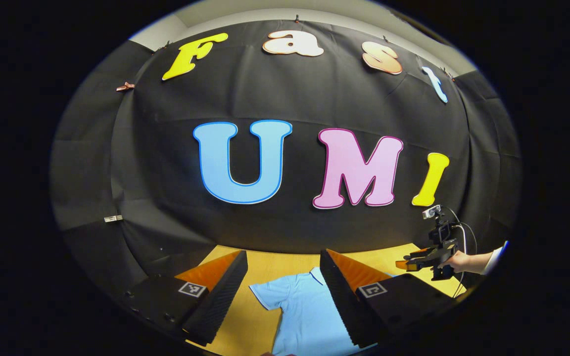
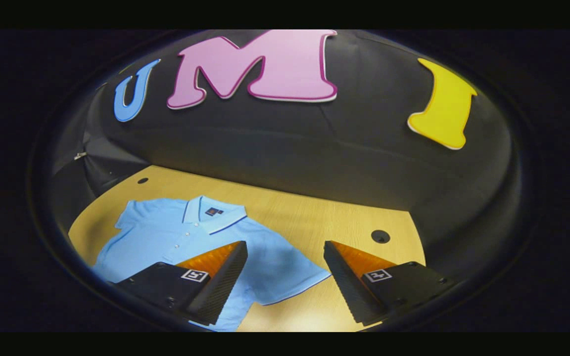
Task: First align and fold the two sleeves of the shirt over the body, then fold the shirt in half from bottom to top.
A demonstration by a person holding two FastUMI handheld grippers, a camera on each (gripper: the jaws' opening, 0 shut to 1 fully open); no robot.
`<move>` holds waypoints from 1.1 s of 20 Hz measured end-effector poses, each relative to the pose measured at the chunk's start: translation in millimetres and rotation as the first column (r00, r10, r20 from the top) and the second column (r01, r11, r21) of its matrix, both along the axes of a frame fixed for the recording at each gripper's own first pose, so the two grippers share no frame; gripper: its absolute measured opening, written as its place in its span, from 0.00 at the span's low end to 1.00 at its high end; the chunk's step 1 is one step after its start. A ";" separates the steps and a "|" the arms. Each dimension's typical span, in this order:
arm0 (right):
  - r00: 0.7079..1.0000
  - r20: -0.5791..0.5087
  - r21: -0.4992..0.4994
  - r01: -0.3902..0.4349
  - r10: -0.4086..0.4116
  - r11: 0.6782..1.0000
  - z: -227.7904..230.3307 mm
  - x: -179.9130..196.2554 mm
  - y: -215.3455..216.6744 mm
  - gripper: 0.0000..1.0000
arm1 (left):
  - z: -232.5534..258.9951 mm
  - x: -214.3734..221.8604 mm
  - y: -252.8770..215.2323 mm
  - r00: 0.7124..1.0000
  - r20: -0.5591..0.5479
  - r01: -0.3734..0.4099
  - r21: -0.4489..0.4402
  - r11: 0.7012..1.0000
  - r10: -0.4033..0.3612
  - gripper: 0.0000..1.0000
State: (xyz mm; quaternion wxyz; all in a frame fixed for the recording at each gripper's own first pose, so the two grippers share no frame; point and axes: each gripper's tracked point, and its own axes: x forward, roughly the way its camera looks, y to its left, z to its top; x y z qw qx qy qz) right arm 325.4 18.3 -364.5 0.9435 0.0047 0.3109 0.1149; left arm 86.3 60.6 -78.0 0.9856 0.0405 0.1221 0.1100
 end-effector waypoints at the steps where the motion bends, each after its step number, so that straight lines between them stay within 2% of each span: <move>1: 1.000 -0.018 -0.001 0.004 -0.004 1.000 -10.7 1.0 -1.0 0.98 | 1.2 0.7 -0.2 1.000 -0.001 0.000 0.002 1.000 0.000 0.96; 6: 0.994 -0.098 0.012 0.059 -0.057 0.998 -62.2 8.7 -11.7 0.96 | -8.0 7.5 -2.4 1.000 -0.020 -0.006 -0.010 1.000 0.006 0.96; 13: 0.969 -0.210 0.018 0.138 -0.131 0.990 -116.3 3.4 -28.1 0.98 | -16.4 18.8 -1.6 0.999 -0.037 -0.009 -0.018 1.000 0.008 0.96; 17: 0.949 -0.277 0.026 0.167 -0.153 0.986 -137.4 -8.2 -33.6 0.98 | -19.2 21.5 0.3 0.999 -0.049 -0.008 -0.017 1.000 0.007 0.96; 19: 0.948 -0.276 0.032 0.175 -0.159 0.984 -139.1 -4.8 -34.0 0.99 | -21.1 21.6 1.2 0.998 -0.062 -0.013 -0.014 1.000 0.012 0.96; 22: 0.947 -0.281 0.027 0.167 -0.153 0.986 -136.7 -7.9 -29.2 0.91 | -20.6 19.8 0.3 0.998 -0.057 -0.007 -0.014 1.000 0.006 0.96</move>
